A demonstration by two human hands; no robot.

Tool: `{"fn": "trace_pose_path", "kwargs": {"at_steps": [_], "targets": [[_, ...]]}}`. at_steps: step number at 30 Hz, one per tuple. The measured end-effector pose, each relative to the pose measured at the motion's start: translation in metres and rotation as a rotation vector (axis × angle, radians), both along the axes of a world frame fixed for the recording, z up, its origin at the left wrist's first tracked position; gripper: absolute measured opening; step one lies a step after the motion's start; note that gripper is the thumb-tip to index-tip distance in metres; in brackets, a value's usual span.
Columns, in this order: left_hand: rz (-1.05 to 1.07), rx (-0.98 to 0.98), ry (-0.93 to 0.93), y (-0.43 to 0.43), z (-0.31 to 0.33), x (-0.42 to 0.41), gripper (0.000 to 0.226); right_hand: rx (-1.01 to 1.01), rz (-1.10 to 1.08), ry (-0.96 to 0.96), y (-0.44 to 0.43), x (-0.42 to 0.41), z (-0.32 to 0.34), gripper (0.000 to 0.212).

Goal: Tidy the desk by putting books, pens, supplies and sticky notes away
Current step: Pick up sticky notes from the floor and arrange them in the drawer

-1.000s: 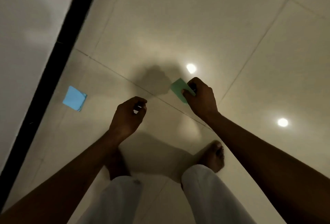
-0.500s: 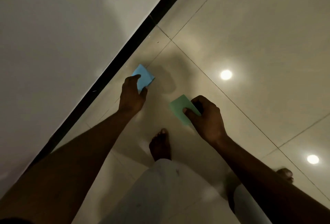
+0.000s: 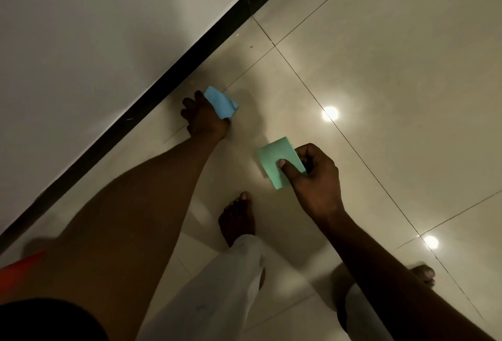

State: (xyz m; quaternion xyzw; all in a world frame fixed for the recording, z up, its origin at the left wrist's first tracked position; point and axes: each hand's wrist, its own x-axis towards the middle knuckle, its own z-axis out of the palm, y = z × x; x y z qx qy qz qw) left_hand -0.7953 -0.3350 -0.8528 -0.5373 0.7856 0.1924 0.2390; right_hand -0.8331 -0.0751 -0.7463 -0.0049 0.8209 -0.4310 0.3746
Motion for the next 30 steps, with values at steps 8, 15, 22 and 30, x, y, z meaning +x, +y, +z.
{"fn": "trace_pose_path", "kwargs": {"at_steps": [8,15,22,30], "targets": [[0.039,0.067,0.217,0.021,0.034,0.038,0.026,0.002,-0.031,0.002,0.004,-0.004,0.045,0.015],[0.126,0.220,0.447,0.079,0.162,0.038,0.026,0.021,-0.039,0.081,0.019,-0.021,0.136,0.017],[0.240,0.261,0.683,0.096,0.360,0.030,0.028,-0.004,0.072,0.155,0.026,-0.057,0.291,0.012],[0.314,0.258,0.818,0.071,0.583,0.049,0.030,-0.072,0.198,0.300,0.012,-0.080,0.485,0.007]]}}
